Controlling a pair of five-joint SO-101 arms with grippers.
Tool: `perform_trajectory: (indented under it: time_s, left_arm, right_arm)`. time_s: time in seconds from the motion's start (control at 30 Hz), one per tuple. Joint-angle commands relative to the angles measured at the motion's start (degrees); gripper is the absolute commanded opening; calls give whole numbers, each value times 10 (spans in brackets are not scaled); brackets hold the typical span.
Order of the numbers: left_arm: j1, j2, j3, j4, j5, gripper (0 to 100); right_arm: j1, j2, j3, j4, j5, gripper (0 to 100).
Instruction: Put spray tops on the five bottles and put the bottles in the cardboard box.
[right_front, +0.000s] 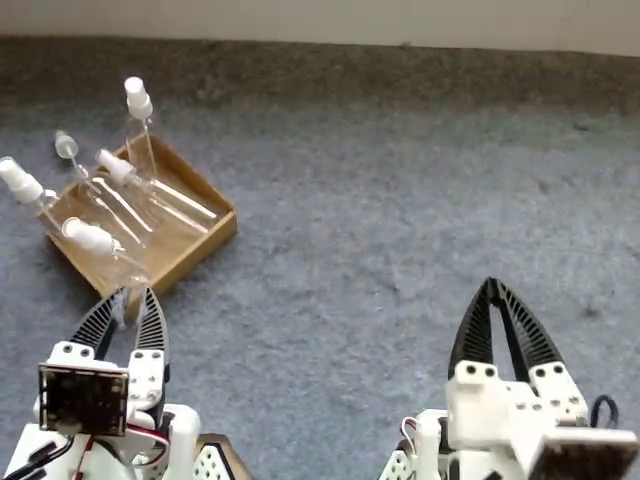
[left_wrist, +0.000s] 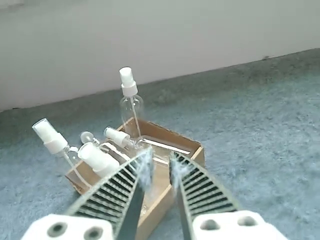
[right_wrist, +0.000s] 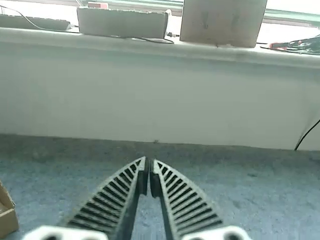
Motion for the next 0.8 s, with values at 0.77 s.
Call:
perform_trajectory:
  time_s: [0.77]
  left_arm:
    - [35,-8,137,-4,-77,7]
  right_arm:
    - [1,-6,403,-120,0,5]
